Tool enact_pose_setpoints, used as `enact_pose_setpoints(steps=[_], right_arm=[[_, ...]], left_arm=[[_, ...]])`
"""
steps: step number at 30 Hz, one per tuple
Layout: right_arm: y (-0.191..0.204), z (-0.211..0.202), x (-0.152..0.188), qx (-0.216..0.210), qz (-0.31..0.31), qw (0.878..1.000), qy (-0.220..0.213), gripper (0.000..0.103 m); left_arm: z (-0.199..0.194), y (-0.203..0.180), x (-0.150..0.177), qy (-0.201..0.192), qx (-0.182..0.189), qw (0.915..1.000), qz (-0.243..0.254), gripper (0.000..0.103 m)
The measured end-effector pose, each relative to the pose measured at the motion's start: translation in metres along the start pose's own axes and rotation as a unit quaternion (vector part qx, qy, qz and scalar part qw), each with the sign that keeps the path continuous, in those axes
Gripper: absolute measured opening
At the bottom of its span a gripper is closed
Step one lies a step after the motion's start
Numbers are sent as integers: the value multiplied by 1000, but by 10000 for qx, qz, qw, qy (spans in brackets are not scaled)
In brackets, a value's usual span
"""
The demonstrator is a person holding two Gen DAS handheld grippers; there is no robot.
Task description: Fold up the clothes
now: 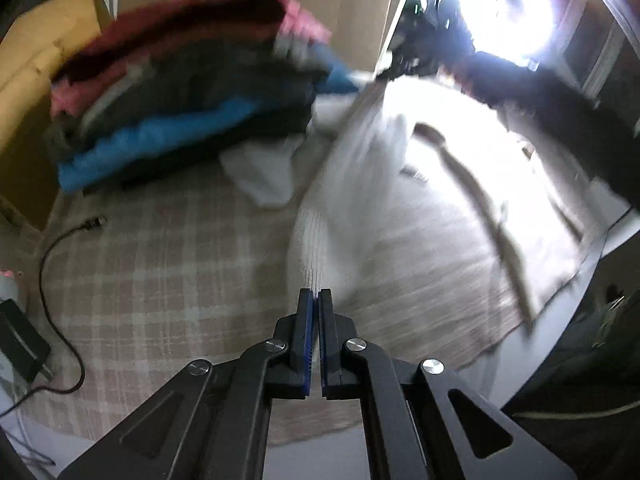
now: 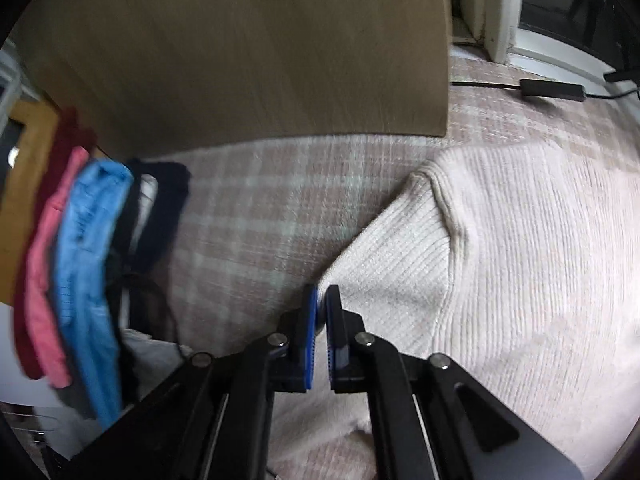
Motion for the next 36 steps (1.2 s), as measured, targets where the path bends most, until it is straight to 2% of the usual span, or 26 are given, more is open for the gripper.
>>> enact_pose_setpoints(steps=[6,11,14,16,18,20,22,23,25,27,30,33,36], right_arm=[[-15,-41,11,-217,-321,9992,-124,5],[-53,-69,15,-371,-509,9978,-183,5],[-86,-80,16,-453,-573,9971,-213,5],[-103,-75,21,-208,-738,9969,-150,6],[-118,-66,28,-55,-732,9972,141,13],[-133,-61,38,61,-687,9968,413,16],[-139,-74,47,271,-868,9956,238,18],[-140,-82,52,368,-958,9946,179,24],[-136,-95,67,258,-1186,9924,191,29],[-122,-101,89,123,-1578,9871,247,29],[-96,-103,124,-37,-2191,9751,341,31],[-81,-89,138,-2,-2264,9731,432,31],[-84,-67,126,98,-1803,9820,560,32]], left_arm=[[-31,-81,-1,-421,222,9987,178,2],[-24,-165,-1,-439,216,9976,494,2],[0,-223,0,-265,279,9972,637,2],[24,-254,8,-6,370,9967,723,2],[50,-282,20,437,249,9959,746,2],[53,-306,33,611,256,9948,777,4],[45,-320,41,659,170,9944,807,6],[42,-323,44,673,77,9947,776,6],[36,-323,46,642,-81,9961,595,6],[33,-319,45,568,-270,9971,427,8],[44,-311,43,595,-640,9958,277,18],[65,-310,41,712,-707,9948,169,19],[85,-309,37,776,-956,9921,221,25]])
Point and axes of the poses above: each gripper's, at about its wrist camera, not at the fingertips, and z roughly the way its jaws point, y to its left, x to its underside, the point moved 2 cm from there along z, roughly the way its jaws point, and after that the axes turned 5 degrees about y, right-handed, at the moved point
